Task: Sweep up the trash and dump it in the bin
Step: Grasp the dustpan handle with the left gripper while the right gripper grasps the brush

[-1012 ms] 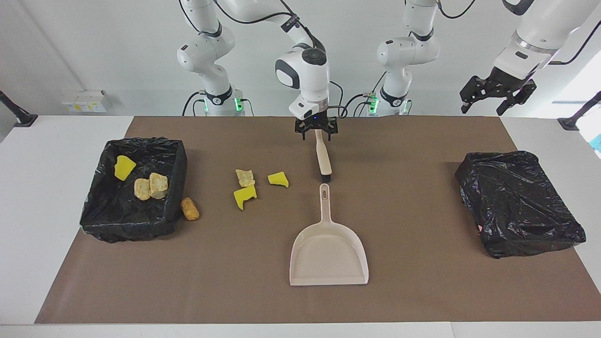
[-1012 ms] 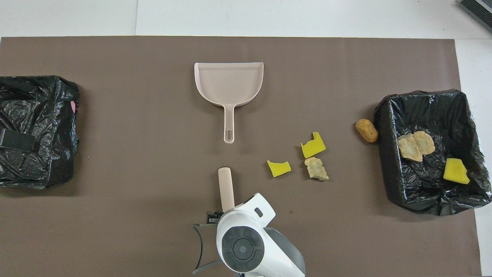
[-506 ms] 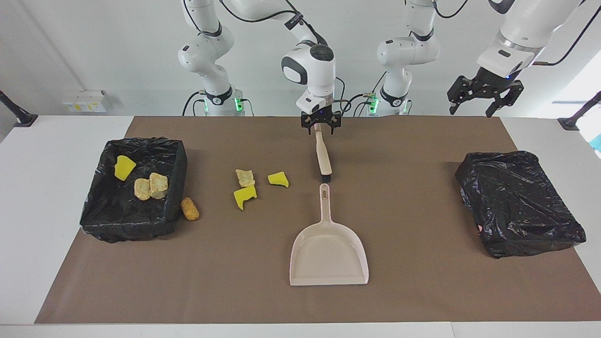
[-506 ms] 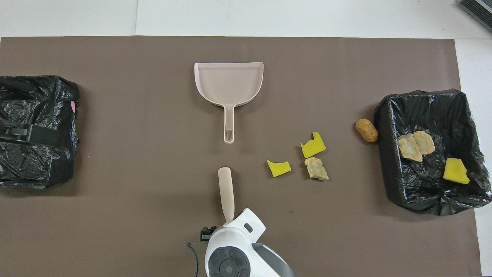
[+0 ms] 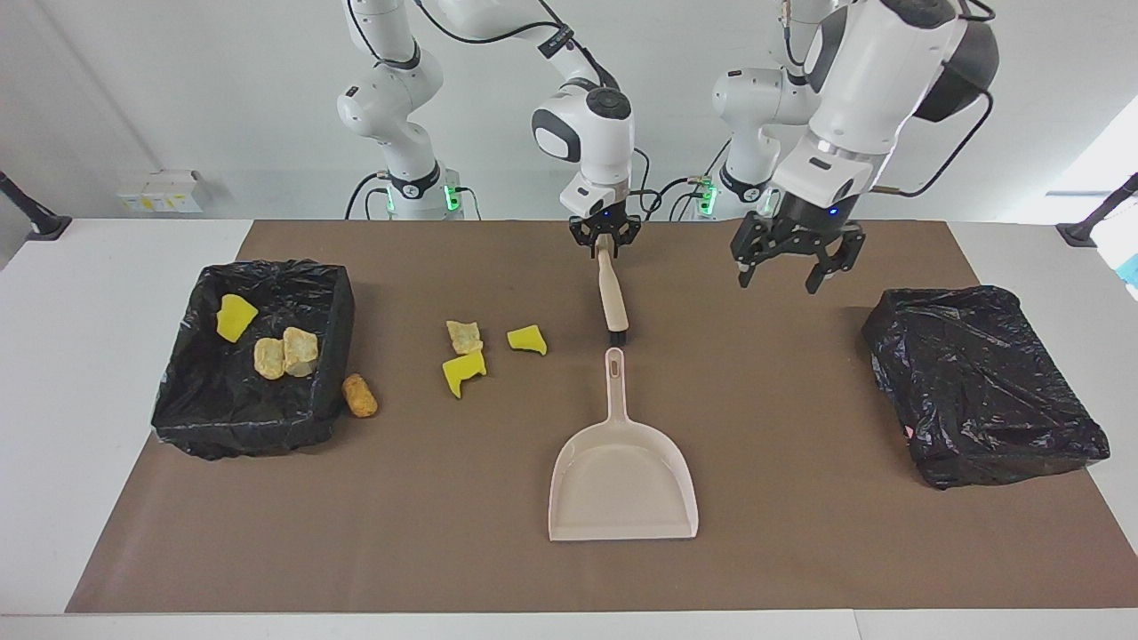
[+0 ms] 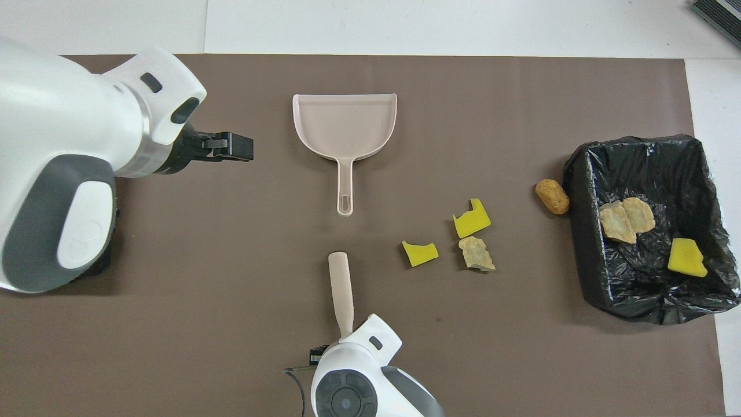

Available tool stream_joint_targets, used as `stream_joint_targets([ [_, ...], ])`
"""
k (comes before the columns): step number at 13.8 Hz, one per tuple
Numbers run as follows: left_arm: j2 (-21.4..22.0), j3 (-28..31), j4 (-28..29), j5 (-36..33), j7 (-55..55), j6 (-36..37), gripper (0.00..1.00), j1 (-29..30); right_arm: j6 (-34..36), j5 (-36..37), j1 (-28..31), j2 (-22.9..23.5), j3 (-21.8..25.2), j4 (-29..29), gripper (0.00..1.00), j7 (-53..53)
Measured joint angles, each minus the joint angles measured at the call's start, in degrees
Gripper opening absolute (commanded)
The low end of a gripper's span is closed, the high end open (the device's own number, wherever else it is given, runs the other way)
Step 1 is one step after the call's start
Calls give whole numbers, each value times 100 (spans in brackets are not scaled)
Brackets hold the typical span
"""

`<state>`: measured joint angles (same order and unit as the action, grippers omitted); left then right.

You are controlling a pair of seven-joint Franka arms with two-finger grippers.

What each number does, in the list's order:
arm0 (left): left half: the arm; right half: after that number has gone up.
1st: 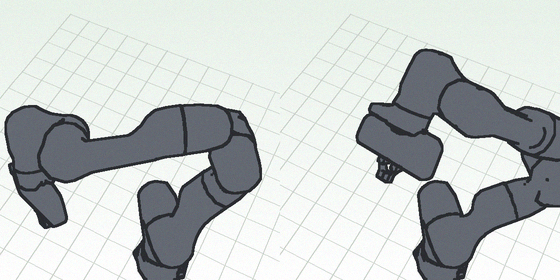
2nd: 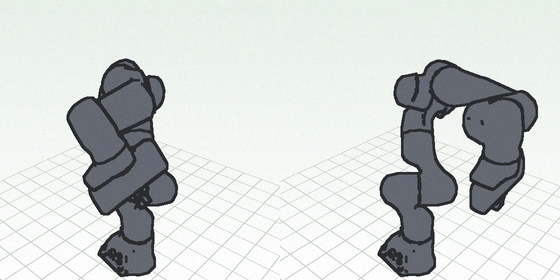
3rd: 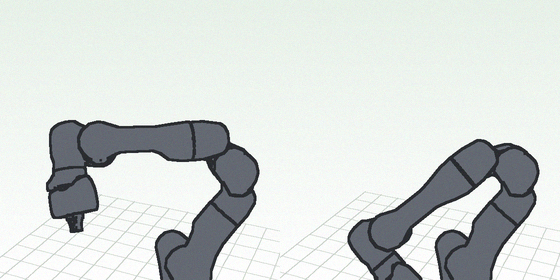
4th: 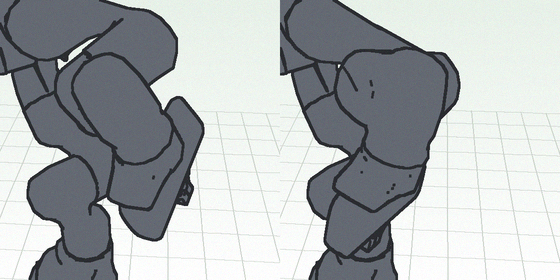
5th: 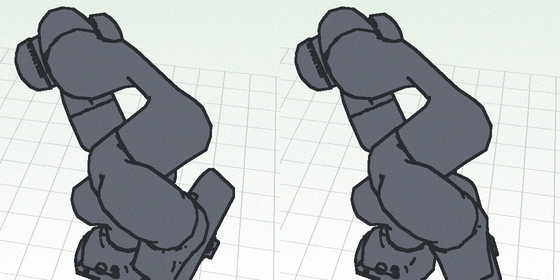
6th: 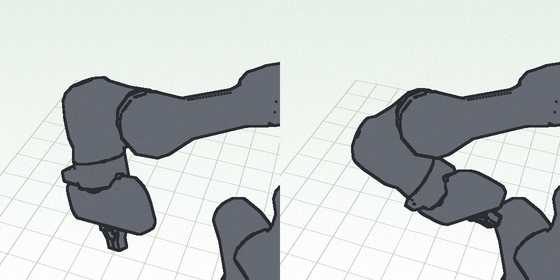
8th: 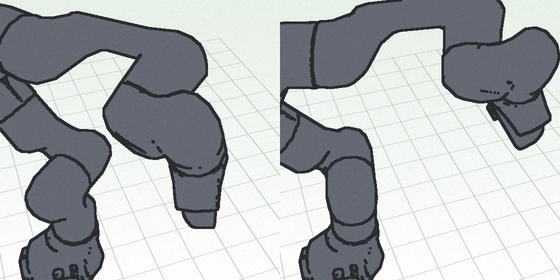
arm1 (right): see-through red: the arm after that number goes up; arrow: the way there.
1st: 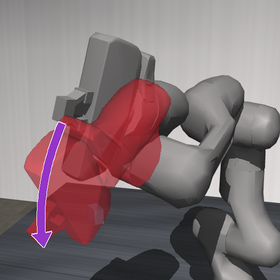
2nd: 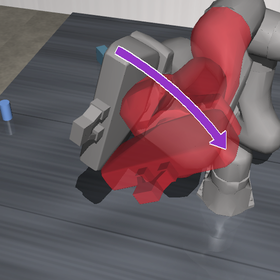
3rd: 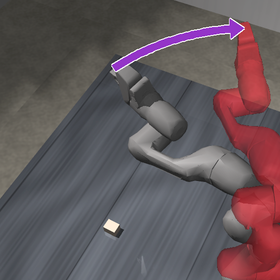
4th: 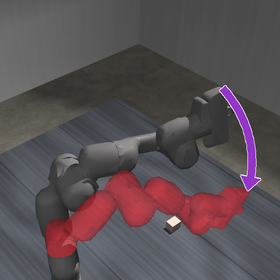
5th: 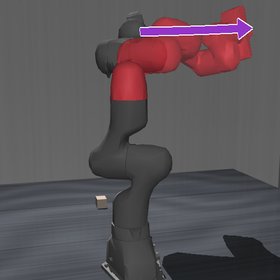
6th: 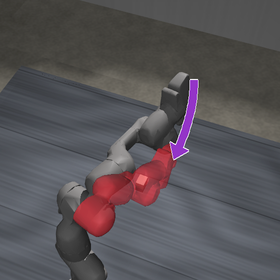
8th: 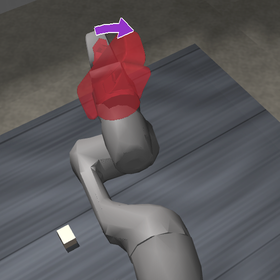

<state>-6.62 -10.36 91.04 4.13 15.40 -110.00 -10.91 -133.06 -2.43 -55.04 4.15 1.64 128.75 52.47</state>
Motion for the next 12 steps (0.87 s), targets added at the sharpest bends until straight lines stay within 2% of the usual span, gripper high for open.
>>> stream_joint_targets([
  [3,-453,1,-2,121,422,-698,100,-151,656,1,141,-249,22,-19,0,-25],
  [7,-1377,-1,-35,122,749,-1472,100,-684,1856,2,799,-1105,48,-34,0,-281],
  [9,-1604,-4,-47,122,750,-1545,100,-891,2270,75,1251,-1434,63,-29,0,-408],
  [12,-1755,-3,-33,122,752,-1552,100,-1019,2488,693,1857,-1457,73,4,0,-527],
])
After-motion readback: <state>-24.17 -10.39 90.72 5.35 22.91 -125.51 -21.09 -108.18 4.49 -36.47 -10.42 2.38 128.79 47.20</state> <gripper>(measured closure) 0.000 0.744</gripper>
